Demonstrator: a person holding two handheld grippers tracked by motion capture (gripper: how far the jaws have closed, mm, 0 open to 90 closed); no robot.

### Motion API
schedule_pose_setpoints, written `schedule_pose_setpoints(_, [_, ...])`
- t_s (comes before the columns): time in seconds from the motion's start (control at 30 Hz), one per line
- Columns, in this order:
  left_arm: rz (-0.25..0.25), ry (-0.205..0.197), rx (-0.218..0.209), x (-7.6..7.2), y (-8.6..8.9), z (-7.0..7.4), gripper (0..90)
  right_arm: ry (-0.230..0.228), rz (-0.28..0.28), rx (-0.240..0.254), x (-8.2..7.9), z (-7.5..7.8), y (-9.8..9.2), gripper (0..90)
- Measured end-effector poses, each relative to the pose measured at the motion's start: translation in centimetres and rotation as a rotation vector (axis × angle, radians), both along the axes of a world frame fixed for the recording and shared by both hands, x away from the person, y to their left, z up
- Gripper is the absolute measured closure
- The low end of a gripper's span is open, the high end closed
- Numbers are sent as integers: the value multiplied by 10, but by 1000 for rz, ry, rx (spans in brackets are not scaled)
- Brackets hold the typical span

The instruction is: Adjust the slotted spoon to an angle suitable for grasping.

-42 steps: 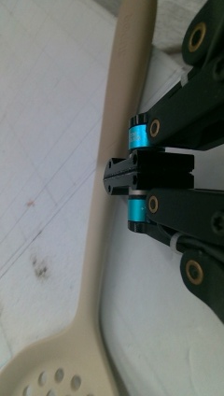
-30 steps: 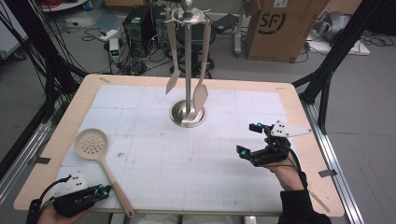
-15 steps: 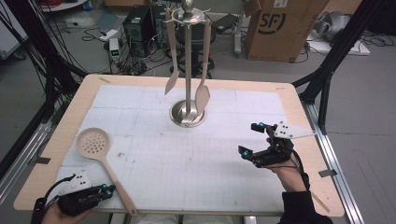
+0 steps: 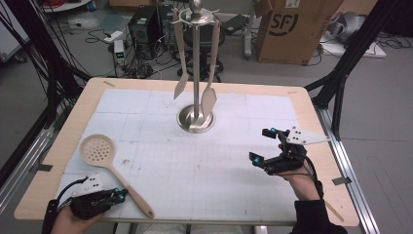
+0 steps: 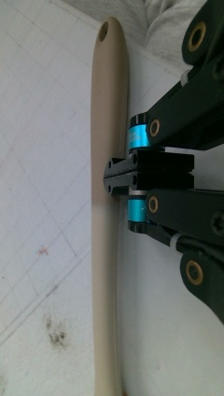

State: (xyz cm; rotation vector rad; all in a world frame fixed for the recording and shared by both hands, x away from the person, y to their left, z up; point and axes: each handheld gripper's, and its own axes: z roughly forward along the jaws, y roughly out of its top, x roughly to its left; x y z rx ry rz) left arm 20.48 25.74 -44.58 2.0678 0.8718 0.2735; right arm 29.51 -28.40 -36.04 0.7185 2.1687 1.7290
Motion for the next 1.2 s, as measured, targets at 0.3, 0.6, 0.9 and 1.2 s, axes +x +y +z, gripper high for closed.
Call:
schedule_pose_setpoints(0.3, [-30,-3,36,21,-29,1,897,-42,17,14,-4,4,-3,2])
schedule_pose_setpoints(0.6, [-36,-9,40,52,-61,2,897,-62,17,27,-9,9,-9,2])
schedule_pose_setpoints(0.9, [-14,-46,48,78,-81,-1,897,-59,8,29,-10,8,-15,2])
schedule_pose_setpoints(1.2, [49,-59,27,100,-87,-4,897,-60,6,35,-10,8,-17,2])
